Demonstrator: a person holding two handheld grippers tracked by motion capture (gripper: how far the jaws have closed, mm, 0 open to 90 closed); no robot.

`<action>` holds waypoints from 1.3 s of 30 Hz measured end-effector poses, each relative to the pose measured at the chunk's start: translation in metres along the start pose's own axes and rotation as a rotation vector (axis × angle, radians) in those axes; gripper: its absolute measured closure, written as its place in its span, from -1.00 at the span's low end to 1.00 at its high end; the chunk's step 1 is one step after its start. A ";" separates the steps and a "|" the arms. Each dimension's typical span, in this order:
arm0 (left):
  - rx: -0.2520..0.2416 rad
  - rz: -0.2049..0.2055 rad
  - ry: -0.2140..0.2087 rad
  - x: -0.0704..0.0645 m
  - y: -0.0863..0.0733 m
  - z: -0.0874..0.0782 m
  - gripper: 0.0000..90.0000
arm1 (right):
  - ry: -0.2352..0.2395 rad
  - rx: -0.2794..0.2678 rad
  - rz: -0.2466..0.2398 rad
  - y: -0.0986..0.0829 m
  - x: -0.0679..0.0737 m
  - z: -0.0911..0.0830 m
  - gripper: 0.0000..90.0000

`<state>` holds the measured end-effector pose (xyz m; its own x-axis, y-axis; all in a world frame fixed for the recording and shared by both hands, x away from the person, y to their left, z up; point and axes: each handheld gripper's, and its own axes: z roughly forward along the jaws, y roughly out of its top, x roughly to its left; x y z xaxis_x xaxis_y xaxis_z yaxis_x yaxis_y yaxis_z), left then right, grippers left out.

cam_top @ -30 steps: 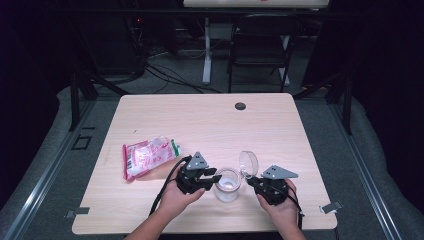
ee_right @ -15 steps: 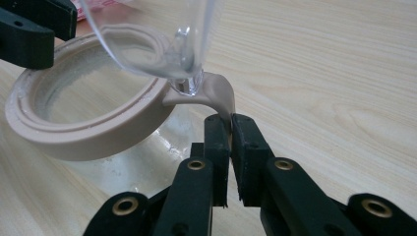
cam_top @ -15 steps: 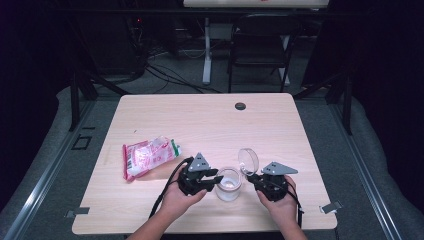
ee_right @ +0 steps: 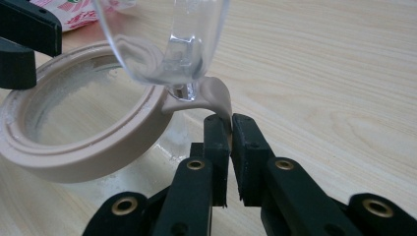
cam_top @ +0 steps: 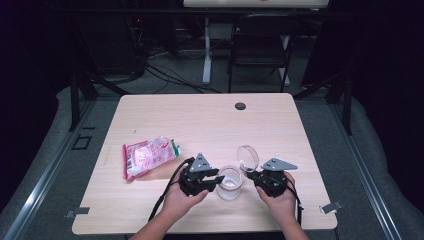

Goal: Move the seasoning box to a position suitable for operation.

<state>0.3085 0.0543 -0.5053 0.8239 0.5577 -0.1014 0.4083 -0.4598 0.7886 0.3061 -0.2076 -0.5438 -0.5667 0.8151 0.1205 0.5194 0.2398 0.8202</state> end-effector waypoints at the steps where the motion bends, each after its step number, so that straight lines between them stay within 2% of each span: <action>1: -0.001 0.000 0.002 0.000 0.000 0.000 0.49 | -0.004 0.001 -0.002 0.000 0.000 0.000 0.90; 12: -0.018 -0.019 -0.003 -0.001 0.001 0.003 0.48 | 0.003 -0.006 0.008 0.005 -0.008 0.008 0.89; 19: -0.021 -0.025 0.003 -0.001 0.003 0.006 0.47 | 0.025 -0.020 0.034 0.011 -0.014 0.018 0.86; 20: -0.025 -0.031 0.005 -0.001 0.004 0.007 0.47 | 0.038 -0.026 0.053 0.012 -0.017 0.021 0.86; 31: -0.032 -0.037 0.002 0.002 0.005 0.007 0.43 | 0.037 -0.021 0.023 0.018 -0.017 0.023 0.81; 33: -0.040 -0.038 0.002 0.003 0.005 0.004 0.39 | 0.022 -0.021 0.000 0.018 -0.015 0.019 0.74; 35: -0.049 -0.028 0.028 0.007 0.004 -0.003 0.36 | 0.013 -0.022 -0.012 0.018 -0.013 0.017 0.69; 36: -0.049 -0.028 0.028 0.007 0.004 -0.003 0.36 | 0.013 -0.022 -0.012 0.018 -0.013 0.017 0.69; 37: -0.056 -0.024 0.048 0.010 0.003 -0.008 0.34 | -0.012 -0.011 -0.038 0.018 -0.012 0.013 0.63; 39: -0.066 -0.002 0.091 0.017 0.001 -0.018 0.32 | -0.011 0.004 -0.042 0.019 -0.011 0.010 0.54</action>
<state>0.3160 0.0762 -0.4956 0.7826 0.6205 -0.0497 0.3808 -0.4141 0.8267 0.3290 -0.2065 -0.5349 -0.5809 0.8100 0.0800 0.4982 0.2761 0.8220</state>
